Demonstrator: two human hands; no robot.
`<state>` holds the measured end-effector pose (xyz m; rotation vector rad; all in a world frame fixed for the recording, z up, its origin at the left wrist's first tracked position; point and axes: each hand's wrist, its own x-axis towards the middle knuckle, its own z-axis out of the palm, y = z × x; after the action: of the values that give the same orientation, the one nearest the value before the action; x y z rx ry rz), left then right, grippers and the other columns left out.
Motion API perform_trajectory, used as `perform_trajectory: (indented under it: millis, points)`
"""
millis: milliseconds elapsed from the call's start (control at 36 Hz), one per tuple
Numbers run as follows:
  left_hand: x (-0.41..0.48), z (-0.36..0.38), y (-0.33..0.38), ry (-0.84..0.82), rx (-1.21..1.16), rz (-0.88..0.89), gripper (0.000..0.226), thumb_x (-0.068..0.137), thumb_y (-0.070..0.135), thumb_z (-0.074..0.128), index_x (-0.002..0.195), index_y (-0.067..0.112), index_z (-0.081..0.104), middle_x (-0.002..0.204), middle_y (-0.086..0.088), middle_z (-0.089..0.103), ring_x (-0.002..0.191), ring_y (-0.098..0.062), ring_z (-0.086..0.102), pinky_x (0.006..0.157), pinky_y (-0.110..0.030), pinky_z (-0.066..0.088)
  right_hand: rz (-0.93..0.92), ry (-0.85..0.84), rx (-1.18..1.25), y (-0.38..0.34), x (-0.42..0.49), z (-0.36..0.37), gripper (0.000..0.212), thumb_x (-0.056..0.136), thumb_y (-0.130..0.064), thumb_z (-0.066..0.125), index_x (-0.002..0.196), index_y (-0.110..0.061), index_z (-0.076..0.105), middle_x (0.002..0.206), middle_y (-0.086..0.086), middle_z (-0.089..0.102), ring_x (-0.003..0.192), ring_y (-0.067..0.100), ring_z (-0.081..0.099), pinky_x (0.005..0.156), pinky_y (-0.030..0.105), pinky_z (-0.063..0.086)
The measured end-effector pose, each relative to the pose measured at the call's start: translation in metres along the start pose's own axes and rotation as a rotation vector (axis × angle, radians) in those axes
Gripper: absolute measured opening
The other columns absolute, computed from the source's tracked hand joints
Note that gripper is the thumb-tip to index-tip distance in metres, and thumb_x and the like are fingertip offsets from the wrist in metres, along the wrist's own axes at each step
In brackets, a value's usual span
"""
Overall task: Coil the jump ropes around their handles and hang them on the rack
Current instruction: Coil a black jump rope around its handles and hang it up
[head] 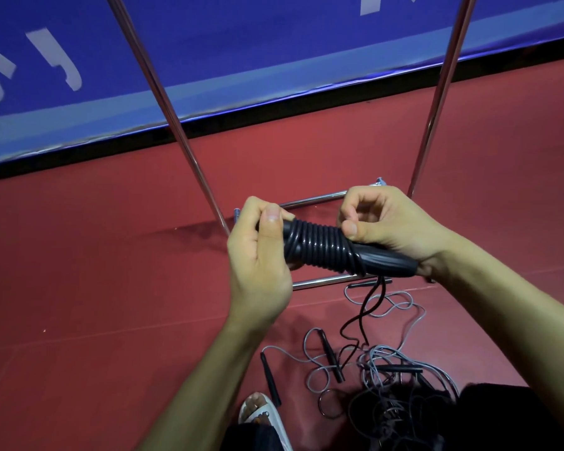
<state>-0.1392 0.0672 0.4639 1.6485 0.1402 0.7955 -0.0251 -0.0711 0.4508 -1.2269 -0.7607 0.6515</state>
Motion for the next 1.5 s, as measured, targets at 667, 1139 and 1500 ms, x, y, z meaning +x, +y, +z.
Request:
perform_trajectory:
  millis: [667,1139,1500]
  points:
    - [0.018,0.007,-0.008,0.338,-0.465,-0.424,0.037,0.106,0.017,0.03,0.071,0.009,0.038,0.046,0.003,0.037,0.035,-0.007,0.025,0.038,-0.018,0.022,0.191,0.36,0.531,0.028,-0.002,0.043,0.022,0.097,0.0,0.047,0.081,-0.013,0.055,0.057,0.004,0.043,0.041,0.005,0.025,0.037,0.013,0.016]
    - [0.054,-0.001,-0.042,0.547,-0.277,-0.403,0.034,0.106,0.021,0.034,0.073,0.012,0.042,0.045,0.006,0.042,0.034,-0.008,0.032,0.037,-0.016,0.026,0.345,0.434,0.097,0.042,-0.004,0.044,0.033,0.105,-0.014,0.039,0.083,-0.006,0.061,0.052,-0.003,0.047,0.047,0.009,0.035,0.049,0.022,0.039]
    - [0.055,0.001,-0.045,0.52,-0.208,-0.357,0.036,0.105,0.02,0.035,0.071,0.013,0.044,0.049,0.004,0.042,0.036,-0.009,0.033,0.037,-0.017,0.025,0.252,0.483,0.073,0.038,-0.013,0.039,0.023,0.095,-0.009,0.061,0.075,-0.013,0.049,0.047,-0.003,0.03,0.041,0.009,0.021,0.042,0.018,0.018]
